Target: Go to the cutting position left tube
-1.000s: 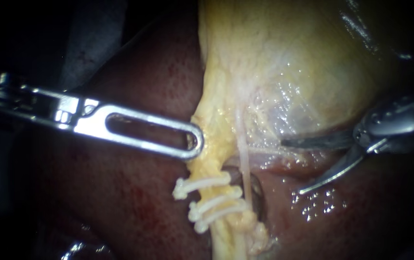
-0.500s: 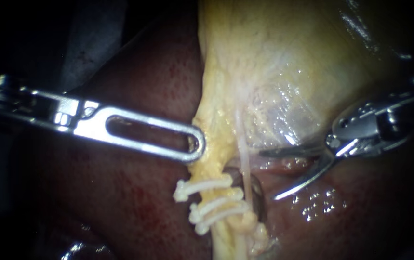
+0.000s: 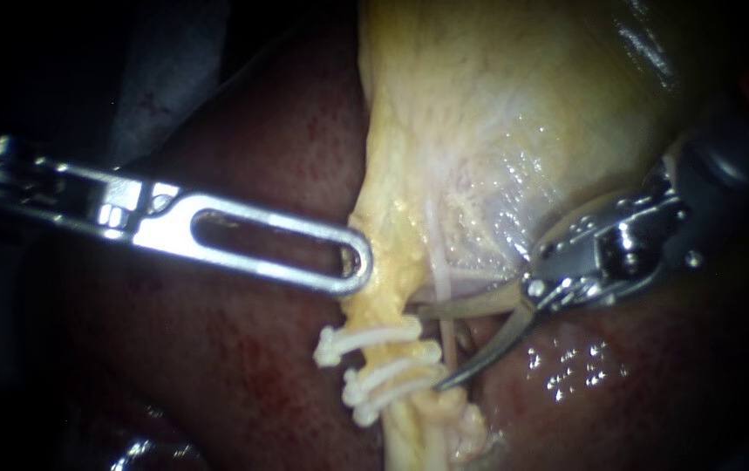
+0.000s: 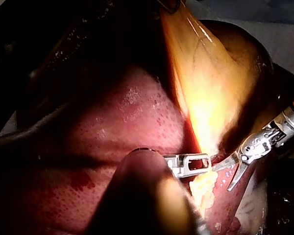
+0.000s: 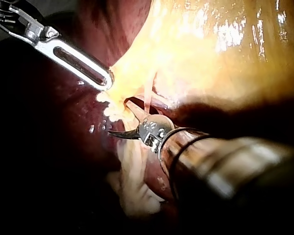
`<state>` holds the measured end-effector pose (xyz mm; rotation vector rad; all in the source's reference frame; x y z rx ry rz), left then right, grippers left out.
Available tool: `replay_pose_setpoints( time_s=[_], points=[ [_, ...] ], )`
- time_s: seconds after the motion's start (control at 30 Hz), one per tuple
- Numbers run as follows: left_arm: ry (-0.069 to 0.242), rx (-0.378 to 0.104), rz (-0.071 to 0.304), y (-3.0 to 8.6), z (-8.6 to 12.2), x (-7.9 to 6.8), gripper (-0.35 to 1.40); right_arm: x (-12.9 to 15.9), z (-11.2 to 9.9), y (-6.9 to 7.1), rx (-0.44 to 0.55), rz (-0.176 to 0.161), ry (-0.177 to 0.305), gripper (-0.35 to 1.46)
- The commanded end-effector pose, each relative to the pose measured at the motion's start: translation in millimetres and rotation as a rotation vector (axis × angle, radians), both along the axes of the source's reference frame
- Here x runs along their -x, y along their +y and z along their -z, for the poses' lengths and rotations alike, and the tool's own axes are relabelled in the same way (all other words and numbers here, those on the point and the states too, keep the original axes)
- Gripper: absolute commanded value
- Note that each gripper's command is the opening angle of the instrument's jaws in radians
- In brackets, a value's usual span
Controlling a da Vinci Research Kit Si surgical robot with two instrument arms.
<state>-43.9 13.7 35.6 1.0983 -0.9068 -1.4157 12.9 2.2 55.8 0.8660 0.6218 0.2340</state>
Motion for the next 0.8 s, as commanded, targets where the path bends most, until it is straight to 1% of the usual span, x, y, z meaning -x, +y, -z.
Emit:
replay_pose_setpoints(
  time_s=[0.03, 0.23, 0.4, 0.5, 0.6, 0.8],
  points=[
    [-0.001, 0.0, 0.001, 0.0, 0.0, 0.0, -0.35, -0.2, 0.0, 0.0, 0.001, 0.001, 0.001, 1.03],
    [-0.001, 0.0, 0.001, -0.1, 0.1, 0.1, -0.35, -0.9, -0.2, 0.2, -0.001, 0.003, 0.001, 1.03],
    [-0.001, 0.0, 0.001, -0.1, 0.1, 0.1, -0.35, -1.2, -0.4, 0.3, -0.001, 0.001, 0.0, 1.0],
    [-0.001, 0.0, 0.001, -0.1, 0.2, 0.1, -0.35, -1.4, -0.6, 0.3, -0.007, -0.005, -0.008, 0.96],
    [-0.001, 0.0, 0.002, -0.1, 0.2, 0.2, -0.35, -1.6, -0.8, 0.1, -0.012, -0.011, -0.015, 0.93],
    [-0.001, 0.0, 0.002, -0.1, 0.2, 0.2, -0.35, -2.1, -1.4, -0.6, -0.022, -0.01, -0.024, 0.88]
  ],
)
